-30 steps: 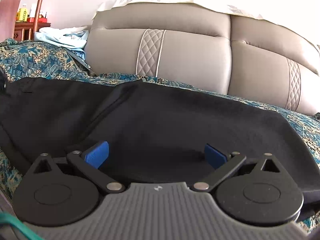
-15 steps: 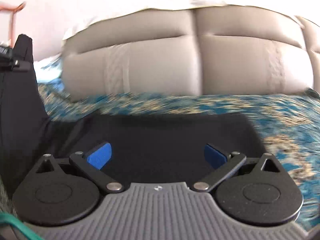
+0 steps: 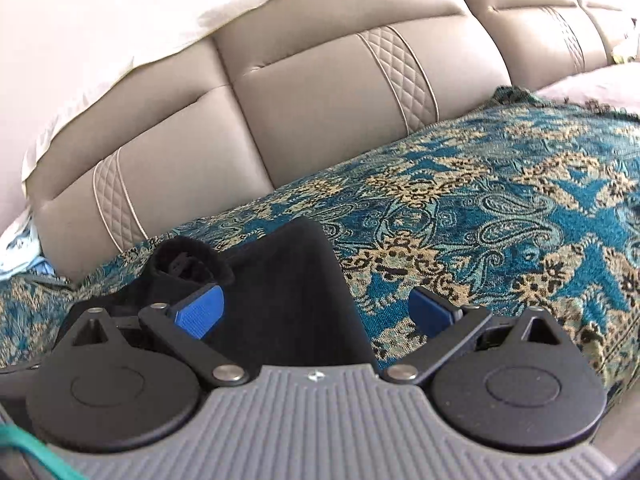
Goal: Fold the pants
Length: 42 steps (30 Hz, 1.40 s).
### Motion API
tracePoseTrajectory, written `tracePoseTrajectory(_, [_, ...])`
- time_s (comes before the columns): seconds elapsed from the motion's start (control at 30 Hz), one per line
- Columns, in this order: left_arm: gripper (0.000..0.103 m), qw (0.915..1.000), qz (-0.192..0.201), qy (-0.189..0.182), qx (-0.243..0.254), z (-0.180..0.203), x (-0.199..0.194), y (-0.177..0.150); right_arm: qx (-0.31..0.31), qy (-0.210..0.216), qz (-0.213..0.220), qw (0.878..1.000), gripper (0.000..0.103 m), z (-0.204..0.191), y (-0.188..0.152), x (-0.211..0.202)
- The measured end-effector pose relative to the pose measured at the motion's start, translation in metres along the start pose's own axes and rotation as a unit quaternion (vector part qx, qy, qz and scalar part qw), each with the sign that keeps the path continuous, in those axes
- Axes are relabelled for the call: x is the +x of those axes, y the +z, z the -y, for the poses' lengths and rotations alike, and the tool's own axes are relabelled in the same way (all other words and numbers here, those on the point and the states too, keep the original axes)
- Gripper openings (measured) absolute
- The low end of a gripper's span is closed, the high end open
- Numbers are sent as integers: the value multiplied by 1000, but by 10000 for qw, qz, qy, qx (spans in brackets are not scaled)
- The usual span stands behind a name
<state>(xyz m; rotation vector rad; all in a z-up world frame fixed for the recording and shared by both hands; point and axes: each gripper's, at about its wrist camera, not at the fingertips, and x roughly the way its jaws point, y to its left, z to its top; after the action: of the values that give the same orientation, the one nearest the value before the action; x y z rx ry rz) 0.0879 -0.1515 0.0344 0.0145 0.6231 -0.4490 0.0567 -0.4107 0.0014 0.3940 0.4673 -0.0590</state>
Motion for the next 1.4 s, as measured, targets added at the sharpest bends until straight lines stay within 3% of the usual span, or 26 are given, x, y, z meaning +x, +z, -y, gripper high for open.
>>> tracePoseTrajectory(0.03, [36,9999,25,-120,-9,0,-7,-3,-40,-19,49,10000,103,-1,-1,-2])
tracePoseTrajectory(0.17, [48,9969,65,-681,-380,-17,-41,-9,93,-158,285,9994,103,-2,-5,-9])
tracePoseTrajectory(0.3, [62,9933,317,-830,-733,-44,-75,-13,217,-136,408,9988,103,-9,-15,-15])
tracePoseTrajectory(0.4, [63,9938,466,-469,-890,-63,-88,-12,148,-100,357,9992,103,-19,-25,-17])
tracePoseTrajectory(0.57, [46,9937,321,616,-880,-90,-80,-16,-150,202,139,9996,103,-39,-42,-22])
tracePoseTrajectory(0.63, [44,9922,256,910,-818,-97,-76,-21,-304,333,21,9990,103,-47,-48,-22])
tracePoseTrajectory(0.8, [43,9889,14,1285,-742,-107,-61,-32,-850,366,-238,9954,103,-69,-56,-8])
tracePoseTrajectory(0.93, [43,9873,-1,1463,-625,-105,-49,-39,-900,272,-430,9946,100,-76,-56,13])
tracePoseTrajectory(1.1, [44,9868,-18,1541,-492,-102,-44,-41,-1431,184,-298,9891,86,-97,-60,27])
tracePoseTrajectory(1.4, [45,9868,-110,1526,-538,-103,-45,-38,-1431,436,-71,9887,40,-100,-57,22])
